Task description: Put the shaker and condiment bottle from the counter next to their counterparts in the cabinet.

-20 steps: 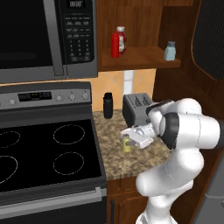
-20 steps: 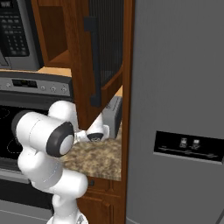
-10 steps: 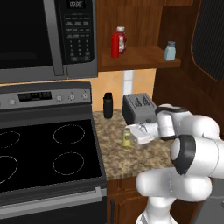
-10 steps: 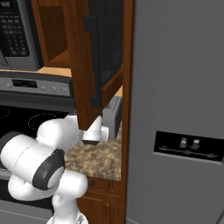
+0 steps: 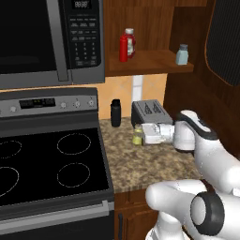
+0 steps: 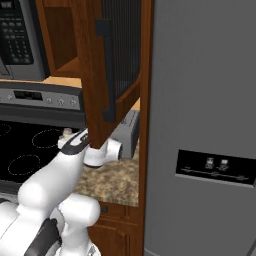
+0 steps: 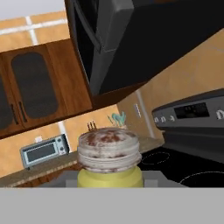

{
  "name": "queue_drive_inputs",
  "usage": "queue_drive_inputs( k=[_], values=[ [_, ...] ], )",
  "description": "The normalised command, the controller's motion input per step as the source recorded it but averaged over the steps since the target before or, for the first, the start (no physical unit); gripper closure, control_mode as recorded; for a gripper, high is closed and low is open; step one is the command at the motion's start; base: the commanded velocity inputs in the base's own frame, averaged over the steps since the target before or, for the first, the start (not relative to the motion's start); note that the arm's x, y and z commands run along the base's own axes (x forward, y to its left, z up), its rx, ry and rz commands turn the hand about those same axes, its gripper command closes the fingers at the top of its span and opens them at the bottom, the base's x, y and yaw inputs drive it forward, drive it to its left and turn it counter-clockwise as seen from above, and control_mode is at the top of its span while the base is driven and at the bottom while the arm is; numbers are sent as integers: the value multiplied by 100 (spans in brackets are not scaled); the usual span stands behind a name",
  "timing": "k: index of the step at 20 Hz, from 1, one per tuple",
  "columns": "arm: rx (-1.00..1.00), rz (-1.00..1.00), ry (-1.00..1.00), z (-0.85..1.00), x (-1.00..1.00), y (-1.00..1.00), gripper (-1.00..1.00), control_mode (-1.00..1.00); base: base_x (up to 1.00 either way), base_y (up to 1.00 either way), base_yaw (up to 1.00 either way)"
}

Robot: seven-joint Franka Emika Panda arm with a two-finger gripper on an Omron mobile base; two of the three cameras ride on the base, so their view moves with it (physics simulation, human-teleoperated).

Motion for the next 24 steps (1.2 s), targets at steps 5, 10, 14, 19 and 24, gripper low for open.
queue_drive_inputs(
  k=[5,10,14,19,24],
  values=[
    [0,-28,0,55,0,0,100,-100,0,0,0],
    [0,-27,0,42,0,0,100,-100,0,0,0],
    [0,-25,0,35,0,0,100,-100,0,0,0],
    [0,-23,0,42,0,-4,100,-100,0,0,0],
    [0,-19,0,44,0,-15,100,-100,0,0,0]
  ],
)
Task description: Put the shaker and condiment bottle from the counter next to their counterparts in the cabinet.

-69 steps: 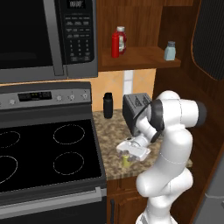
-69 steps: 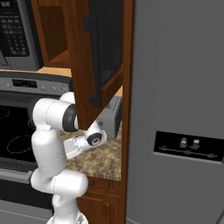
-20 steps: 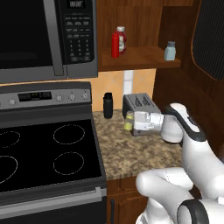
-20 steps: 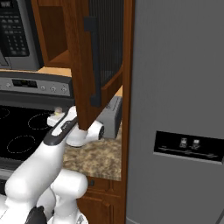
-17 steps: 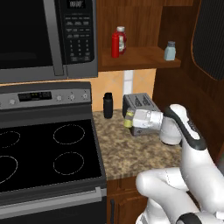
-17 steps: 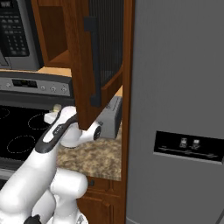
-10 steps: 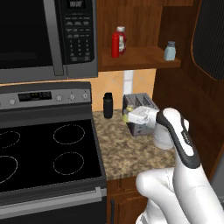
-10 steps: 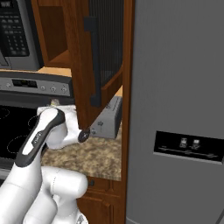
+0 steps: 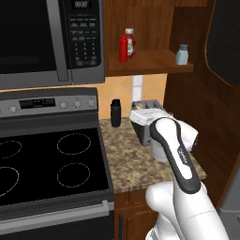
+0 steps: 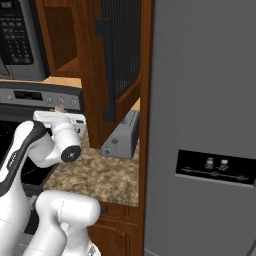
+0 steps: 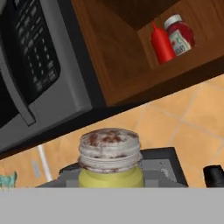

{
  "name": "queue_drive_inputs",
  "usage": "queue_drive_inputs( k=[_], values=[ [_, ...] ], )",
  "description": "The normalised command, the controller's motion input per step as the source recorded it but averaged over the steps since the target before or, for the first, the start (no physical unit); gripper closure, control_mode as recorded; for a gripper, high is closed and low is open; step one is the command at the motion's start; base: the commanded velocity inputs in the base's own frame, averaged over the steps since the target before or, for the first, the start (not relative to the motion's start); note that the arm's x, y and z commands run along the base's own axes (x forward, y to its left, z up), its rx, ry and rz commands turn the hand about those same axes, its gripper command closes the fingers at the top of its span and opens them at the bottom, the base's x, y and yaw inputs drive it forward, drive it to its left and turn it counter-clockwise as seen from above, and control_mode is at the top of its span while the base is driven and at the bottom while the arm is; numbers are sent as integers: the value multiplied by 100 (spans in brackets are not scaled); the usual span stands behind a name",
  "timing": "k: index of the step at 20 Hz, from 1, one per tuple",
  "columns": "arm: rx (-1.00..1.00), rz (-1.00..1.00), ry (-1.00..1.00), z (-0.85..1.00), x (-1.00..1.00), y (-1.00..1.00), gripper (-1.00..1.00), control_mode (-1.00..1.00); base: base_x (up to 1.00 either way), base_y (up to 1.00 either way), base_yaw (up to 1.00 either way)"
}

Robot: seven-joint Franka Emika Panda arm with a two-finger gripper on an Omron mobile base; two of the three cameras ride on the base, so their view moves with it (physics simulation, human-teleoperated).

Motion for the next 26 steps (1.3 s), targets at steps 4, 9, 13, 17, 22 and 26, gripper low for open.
queue_drive_inputs(
  k=[4,9,13,17,22,26],
  values=[
    [0,-22,0,40,0,-20,100,-100,0,0,0],
    [0,-25,0,48,0,-18,100,-100,0,0,0],
    [0,-24,0,51,0,-22,100,-100,0,0,0],
    [0,-21,0,48,-1,-22,100,-100,0,0,0],
    [0,-21,1,47,-2,-23,100,-100,0,0,0],
    [0,-22,1,47,-1,-26,100,-100,0,0,0]
  ],
)
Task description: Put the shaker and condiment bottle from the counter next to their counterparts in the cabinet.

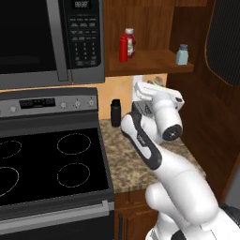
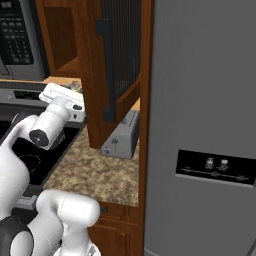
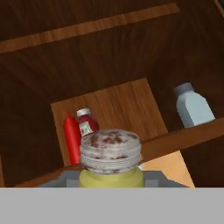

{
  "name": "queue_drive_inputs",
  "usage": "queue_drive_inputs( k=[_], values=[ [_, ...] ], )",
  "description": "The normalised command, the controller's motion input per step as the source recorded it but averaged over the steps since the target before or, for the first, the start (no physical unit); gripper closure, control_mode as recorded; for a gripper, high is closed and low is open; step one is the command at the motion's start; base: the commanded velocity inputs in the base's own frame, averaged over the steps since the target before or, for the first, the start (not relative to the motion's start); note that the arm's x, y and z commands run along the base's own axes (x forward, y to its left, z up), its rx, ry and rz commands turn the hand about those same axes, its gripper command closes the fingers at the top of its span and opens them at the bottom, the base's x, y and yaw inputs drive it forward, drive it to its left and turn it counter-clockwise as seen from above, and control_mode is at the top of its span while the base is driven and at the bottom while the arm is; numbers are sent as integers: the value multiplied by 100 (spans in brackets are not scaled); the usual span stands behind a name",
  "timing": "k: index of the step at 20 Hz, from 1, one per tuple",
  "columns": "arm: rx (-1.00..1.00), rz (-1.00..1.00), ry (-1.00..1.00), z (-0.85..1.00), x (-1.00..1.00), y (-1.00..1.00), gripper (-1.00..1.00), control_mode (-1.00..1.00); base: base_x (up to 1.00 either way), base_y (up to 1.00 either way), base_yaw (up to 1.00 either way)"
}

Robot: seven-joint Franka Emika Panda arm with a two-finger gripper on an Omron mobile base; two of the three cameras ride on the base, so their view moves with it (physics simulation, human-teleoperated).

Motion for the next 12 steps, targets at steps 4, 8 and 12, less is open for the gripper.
queue_drive_inputs(
  k=[4,8,12],
  values=[
    [0,-20,7,54,0,-23,100,-100,0,0,0],
    [0,-16,18,59,0,-3,100,-100,0,0,0],
    [0,-16,24,67,0,0,100,-100,0,0,0]
  ],
)
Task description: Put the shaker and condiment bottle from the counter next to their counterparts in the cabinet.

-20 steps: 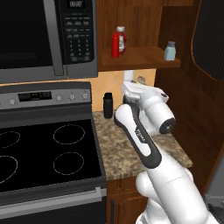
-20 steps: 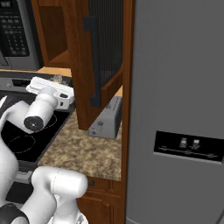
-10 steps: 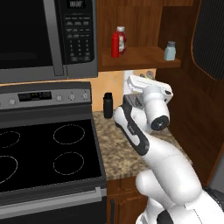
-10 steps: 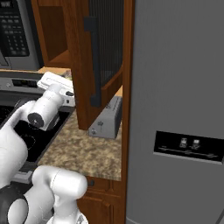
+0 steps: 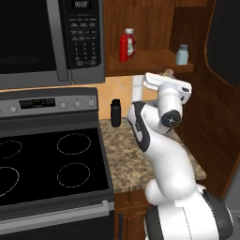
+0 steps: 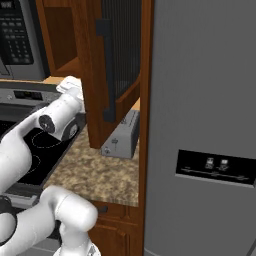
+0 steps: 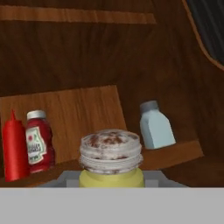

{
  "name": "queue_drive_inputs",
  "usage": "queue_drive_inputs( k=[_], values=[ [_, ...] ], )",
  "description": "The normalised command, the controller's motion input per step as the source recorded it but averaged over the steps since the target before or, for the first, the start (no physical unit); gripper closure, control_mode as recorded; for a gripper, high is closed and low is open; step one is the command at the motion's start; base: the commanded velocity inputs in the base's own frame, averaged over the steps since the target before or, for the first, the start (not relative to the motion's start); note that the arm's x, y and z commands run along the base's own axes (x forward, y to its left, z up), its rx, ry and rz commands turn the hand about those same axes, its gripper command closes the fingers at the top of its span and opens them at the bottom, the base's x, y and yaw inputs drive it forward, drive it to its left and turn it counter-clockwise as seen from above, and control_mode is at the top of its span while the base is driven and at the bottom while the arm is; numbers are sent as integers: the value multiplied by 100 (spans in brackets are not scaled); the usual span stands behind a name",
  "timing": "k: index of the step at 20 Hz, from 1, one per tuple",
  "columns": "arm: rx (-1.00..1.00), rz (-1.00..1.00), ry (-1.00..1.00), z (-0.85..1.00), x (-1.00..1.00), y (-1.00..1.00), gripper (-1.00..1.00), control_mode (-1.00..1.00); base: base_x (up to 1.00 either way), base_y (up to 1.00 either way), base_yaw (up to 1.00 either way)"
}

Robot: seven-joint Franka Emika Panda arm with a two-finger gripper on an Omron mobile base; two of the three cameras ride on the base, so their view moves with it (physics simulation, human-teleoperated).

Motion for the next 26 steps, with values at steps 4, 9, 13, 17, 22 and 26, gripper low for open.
queue_drive_inputs(
  k=[4,9,13,17,22,26],
  values=[
    [0,-15,22,75,0,0,100,-100,0,0,0],
    [-7,-4,14,25,6,14,100,-100,0,0,0],
    [-1,0,10,17,44,3,100,-100,0,0,0],
    [0,0,16,26,48,-8,100,-100,0,0,0],
    [0,-1,11,9,29,-18,100,-100,0,0,0],
    [0,-1,5,0,19,-21,100,-100,0,0,0]
  ],
)
